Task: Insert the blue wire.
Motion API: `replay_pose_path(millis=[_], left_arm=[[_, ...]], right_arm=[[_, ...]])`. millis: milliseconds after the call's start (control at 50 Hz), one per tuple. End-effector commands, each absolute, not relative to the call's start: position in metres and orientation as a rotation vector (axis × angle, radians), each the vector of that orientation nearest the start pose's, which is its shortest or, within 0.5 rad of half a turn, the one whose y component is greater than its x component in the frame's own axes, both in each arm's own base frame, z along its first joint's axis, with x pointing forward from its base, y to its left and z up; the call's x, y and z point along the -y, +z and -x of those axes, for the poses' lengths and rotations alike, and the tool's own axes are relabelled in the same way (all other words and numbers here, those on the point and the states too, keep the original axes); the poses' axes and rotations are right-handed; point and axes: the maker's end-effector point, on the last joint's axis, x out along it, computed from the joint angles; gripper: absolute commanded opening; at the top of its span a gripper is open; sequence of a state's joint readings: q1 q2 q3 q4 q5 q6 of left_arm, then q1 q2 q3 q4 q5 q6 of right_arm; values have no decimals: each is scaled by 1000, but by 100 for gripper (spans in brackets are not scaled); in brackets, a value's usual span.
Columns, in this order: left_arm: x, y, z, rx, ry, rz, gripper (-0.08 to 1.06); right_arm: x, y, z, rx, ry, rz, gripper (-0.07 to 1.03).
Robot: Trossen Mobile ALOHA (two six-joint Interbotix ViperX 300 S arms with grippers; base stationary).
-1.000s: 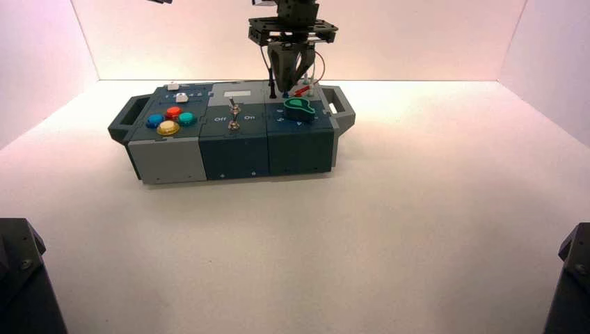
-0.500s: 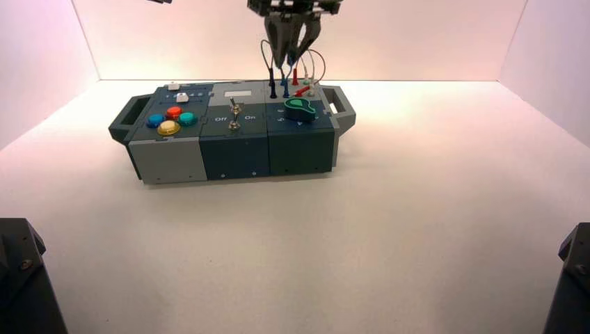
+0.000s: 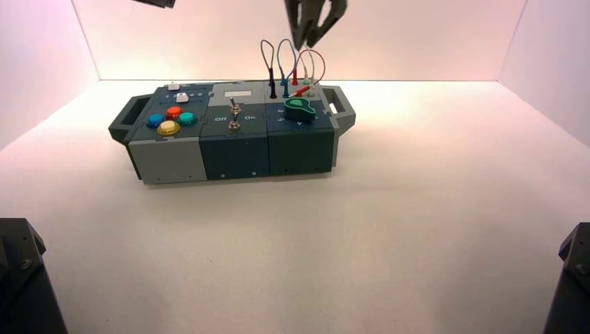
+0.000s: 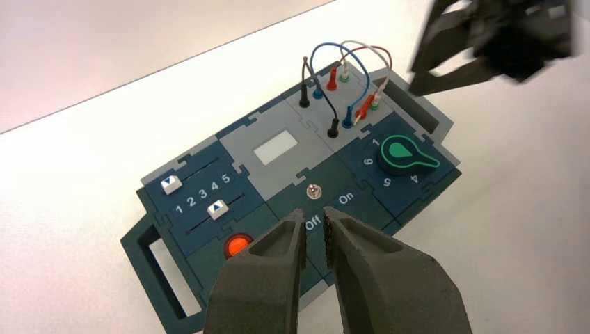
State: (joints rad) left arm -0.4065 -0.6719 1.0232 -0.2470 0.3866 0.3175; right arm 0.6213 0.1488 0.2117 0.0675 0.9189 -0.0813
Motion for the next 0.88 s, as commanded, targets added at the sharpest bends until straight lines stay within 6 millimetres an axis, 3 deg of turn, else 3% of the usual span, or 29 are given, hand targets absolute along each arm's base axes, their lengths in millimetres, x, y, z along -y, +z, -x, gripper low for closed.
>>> replay_pose_path(millis=[20, 300, 880], left_arm=[[124, 182, -248, -679, -507, -202, 16], [125, 175, -250, -698, -505, -207, 16], [124, 171, -251, -711, -503, -213, 16]], right_arm=[[-256, 163, -341, -1165, 614, 380, 35], [-242, 168, -322, -1133, 615, 374, 35], [-232, 172, -309, -1115, 615, 362, 35]])
